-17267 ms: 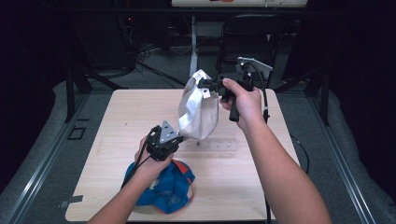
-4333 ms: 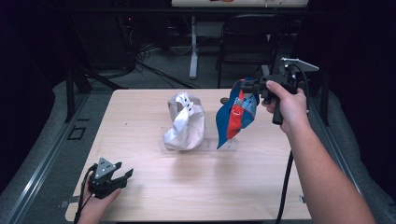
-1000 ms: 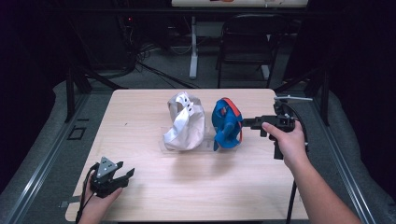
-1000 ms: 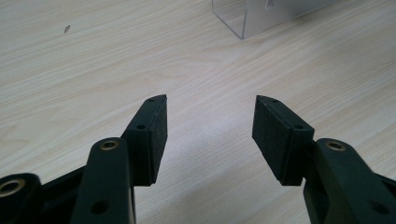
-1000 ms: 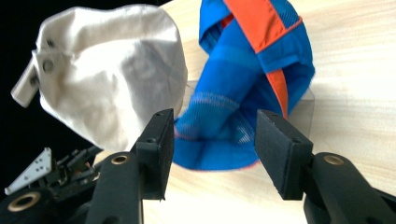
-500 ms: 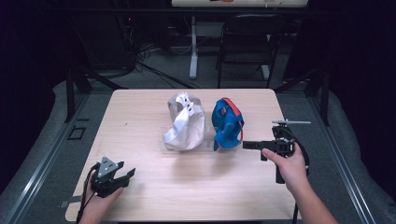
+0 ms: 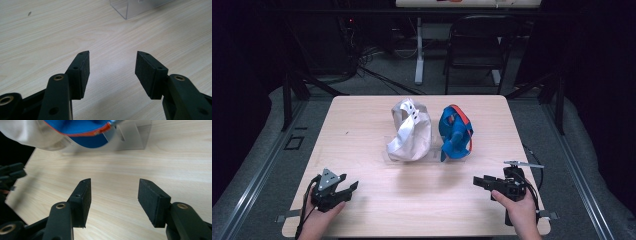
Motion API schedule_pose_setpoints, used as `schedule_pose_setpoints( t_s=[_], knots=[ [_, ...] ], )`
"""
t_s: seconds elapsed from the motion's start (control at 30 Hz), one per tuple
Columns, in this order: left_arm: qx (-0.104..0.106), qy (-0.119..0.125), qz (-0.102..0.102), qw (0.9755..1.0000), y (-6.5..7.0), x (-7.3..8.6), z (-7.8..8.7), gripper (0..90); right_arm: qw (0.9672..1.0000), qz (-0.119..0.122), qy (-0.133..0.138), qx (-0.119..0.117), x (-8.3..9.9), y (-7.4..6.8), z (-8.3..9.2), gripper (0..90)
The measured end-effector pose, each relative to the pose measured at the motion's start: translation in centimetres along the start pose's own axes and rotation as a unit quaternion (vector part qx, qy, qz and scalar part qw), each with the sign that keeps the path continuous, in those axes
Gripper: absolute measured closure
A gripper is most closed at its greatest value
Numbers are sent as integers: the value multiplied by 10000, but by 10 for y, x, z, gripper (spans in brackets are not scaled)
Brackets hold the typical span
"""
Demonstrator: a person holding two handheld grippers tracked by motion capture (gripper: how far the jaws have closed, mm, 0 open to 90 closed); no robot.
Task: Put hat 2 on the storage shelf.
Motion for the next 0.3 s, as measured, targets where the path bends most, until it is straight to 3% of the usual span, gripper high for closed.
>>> schedule_pose_setpoints(
  t_s=[0.17, 0.23, 0.3],
  knots=[
    [62, 35, 1, 10000, 5, -1, -1, 467, 9994, 229, 176, 206, 11, 5, 1, 441],
    [204, 85, -24, 9998, 13, -6, -2, 469, 9968, 468, 533, 365, 18, 9, 3, 419],
    [252, 121, -24, 9996, 17, -9, -2, 469, 9951, 582, 652, 465, 21, 10, 3, 417]
  ],
)
Point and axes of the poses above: each handheld gripper's, and its own axes: z roughly backward along the jaws, x roughly out of its underside, y roughly to its right, the point moved 1 cm from there along -z, roughly forward along the jaws, and after that the axes turned 12 degrees about y, right-handed, at the moved point
